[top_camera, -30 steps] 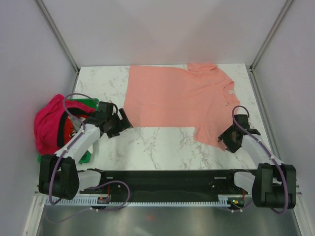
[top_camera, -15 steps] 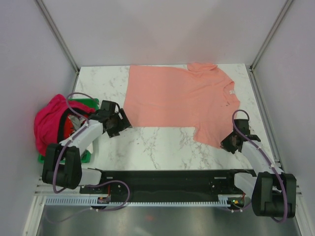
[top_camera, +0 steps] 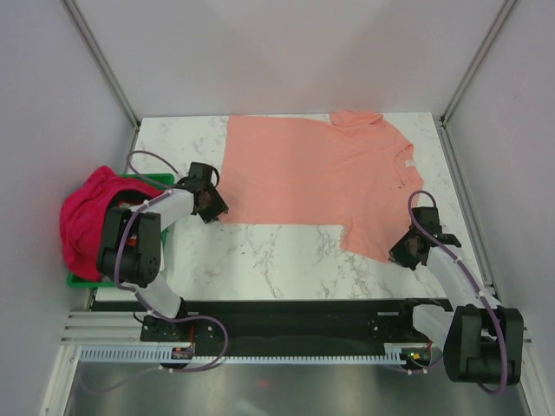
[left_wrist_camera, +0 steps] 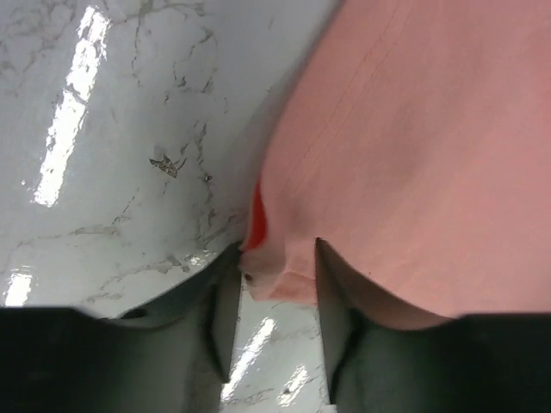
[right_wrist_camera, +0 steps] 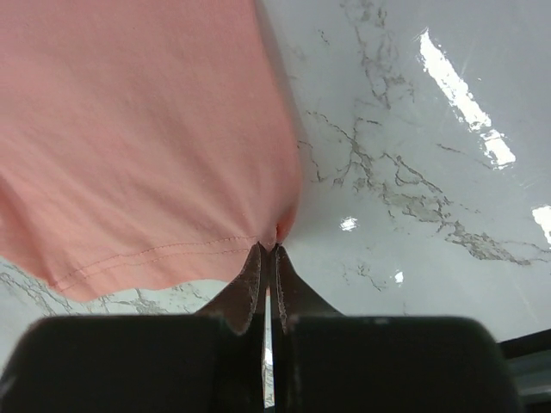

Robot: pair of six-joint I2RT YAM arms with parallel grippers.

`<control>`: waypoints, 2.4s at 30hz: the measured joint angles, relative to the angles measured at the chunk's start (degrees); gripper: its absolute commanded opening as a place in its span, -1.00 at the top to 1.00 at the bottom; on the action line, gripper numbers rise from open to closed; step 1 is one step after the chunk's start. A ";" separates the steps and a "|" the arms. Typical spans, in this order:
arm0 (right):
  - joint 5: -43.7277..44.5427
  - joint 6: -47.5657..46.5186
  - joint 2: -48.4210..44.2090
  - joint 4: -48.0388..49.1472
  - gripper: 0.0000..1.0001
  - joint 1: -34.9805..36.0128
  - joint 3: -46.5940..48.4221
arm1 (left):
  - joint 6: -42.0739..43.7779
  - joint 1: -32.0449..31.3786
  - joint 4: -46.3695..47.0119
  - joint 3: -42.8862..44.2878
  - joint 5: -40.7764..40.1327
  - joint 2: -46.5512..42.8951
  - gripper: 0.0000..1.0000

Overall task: Fold and stack the t-shirts
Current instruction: Fold the tshirt

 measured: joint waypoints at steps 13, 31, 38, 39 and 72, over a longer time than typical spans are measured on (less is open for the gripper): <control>1.57 2.69 -9.11 -9.33 1.00 0.00 4.09 | -1.68 -0.09 -1.53 -3.93 1.38 -7.19 0.96; 5.40 -0.39 7.78 -16.48 1.00 0.00 37.35 | -0.61 -0.17 -14.49 9.05 2.03 -13.55 0.96; 6.64 -4.07 25.64 -13.35 1.00 0.46 51.78 | 0.22 2.56 -15.50 17.92 2.05 0.00 0.96; 6.73 -4.52 28.28 -13.29 1.00 0.68 54.01 | 0.42 2.95 -15.74 19.02 2.08 1.68 0.96; 0.37 -10.38 32.15 0.83 -0.93 -9.75 36.06 | 7.91 7.41 -16.02 15.63 7.19 -1.11 -0.81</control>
